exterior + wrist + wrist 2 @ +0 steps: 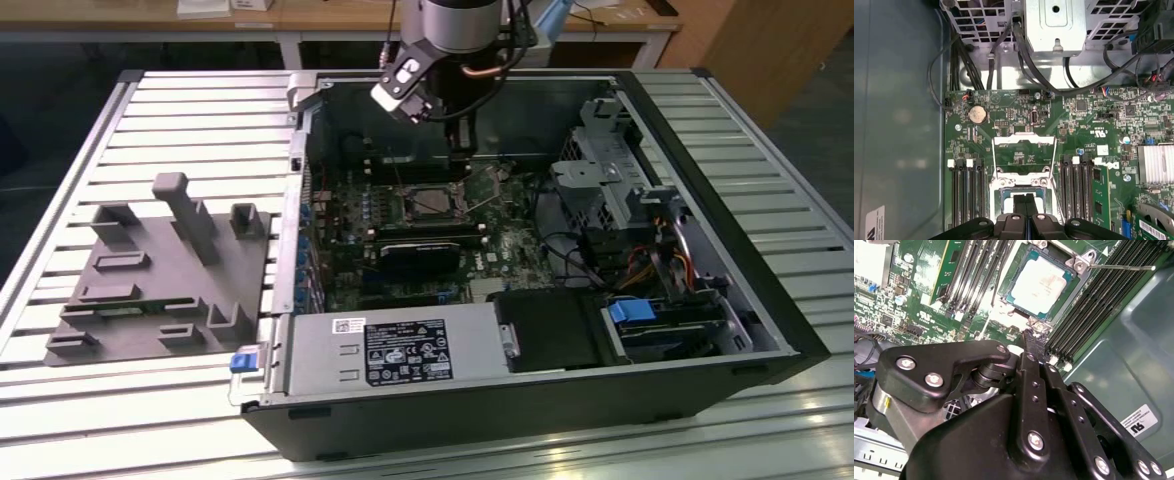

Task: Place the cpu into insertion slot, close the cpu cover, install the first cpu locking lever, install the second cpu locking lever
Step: 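Close the cpu cover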

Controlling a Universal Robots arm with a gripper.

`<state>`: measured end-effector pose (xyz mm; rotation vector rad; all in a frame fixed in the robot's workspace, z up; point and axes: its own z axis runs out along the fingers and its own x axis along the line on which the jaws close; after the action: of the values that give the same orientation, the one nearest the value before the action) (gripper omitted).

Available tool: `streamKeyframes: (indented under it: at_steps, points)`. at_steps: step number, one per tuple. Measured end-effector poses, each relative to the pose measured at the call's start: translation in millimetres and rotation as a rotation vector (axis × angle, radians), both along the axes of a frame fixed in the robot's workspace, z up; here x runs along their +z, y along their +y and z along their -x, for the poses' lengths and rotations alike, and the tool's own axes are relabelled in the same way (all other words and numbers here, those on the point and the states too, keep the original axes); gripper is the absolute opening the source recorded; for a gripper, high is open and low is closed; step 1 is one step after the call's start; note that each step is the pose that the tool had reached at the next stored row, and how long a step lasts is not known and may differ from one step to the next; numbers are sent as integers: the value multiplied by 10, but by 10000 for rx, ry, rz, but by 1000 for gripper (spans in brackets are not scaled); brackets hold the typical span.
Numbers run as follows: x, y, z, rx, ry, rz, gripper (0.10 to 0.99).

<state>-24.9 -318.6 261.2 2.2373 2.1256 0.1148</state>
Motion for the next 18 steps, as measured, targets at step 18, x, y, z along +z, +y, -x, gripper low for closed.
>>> streamKeyframes:
  at_steps: [18]
  points:
    - [0,0,-130,-1,0,-1,102]
